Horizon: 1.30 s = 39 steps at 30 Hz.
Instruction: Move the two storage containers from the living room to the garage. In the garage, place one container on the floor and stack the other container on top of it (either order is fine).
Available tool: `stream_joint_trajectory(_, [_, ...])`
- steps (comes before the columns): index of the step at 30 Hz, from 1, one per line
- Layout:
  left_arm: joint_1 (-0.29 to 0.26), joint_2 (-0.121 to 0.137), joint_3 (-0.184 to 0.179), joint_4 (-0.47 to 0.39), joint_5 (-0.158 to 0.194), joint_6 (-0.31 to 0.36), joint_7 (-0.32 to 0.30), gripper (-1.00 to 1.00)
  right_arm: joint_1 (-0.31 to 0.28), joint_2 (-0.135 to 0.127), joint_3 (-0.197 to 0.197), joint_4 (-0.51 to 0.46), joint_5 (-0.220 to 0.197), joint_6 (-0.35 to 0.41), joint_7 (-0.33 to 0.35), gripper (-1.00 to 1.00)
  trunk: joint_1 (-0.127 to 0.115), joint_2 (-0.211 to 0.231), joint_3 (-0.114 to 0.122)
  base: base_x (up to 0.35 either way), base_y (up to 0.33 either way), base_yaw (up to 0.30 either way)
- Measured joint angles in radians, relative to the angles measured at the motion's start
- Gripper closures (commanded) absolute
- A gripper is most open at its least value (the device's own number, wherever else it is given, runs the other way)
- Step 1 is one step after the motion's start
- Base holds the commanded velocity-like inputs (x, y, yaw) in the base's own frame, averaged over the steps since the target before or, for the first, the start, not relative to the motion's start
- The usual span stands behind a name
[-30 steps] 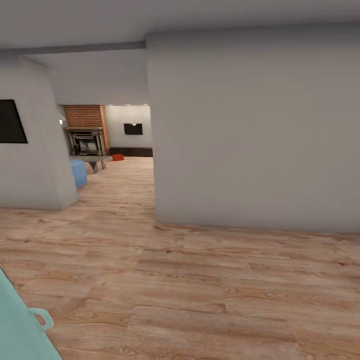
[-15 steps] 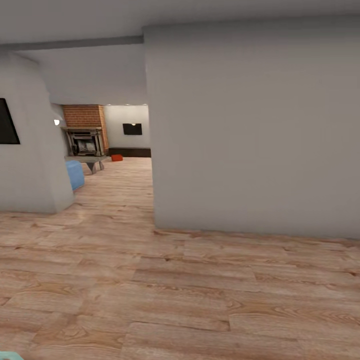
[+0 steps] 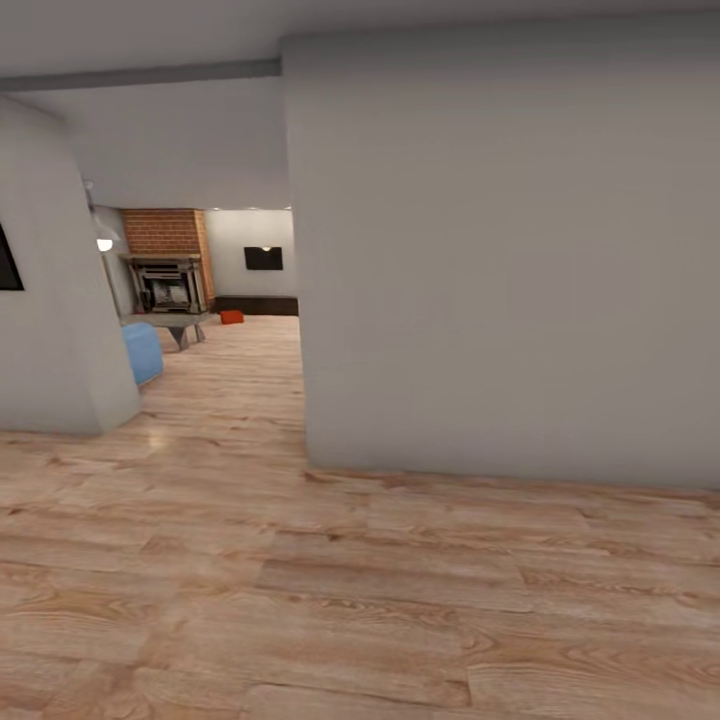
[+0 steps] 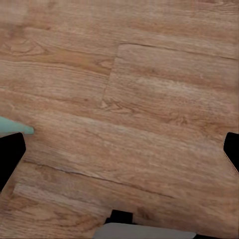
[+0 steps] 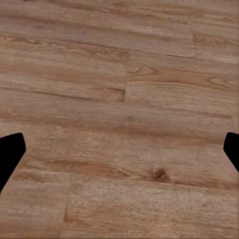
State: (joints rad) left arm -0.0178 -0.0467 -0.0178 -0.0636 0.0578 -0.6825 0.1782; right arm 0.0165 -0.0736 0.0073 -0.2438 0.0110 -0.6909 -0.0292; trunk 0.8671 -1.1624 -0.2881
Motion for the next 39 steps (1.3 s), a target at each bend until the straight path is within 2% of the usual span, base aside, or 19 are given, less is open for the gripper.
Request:
stream_joint_trajectory(11, [0.0, -0.002, 0.0, 0.0, 0.0, 0.0, 0.001, -1.0, 0.0, 0.0, -0.001, 0.0, 0.0, 0.001, -0.001, -1.0, 0.0, 0.0, 0.0, 0.325, 0.0, 0.048])
stream_joint_trajectory(39, [0.0, 0.001, 0.0, 0.0, 0.001, 0.0, 0.001, -1.0, 0.0, 0.0, -0.001, 0.0, 0.001, 0.001, -0.001, -1.0, 0.0, 0.0, 0.0, 0.325, 0.0, 0.284])
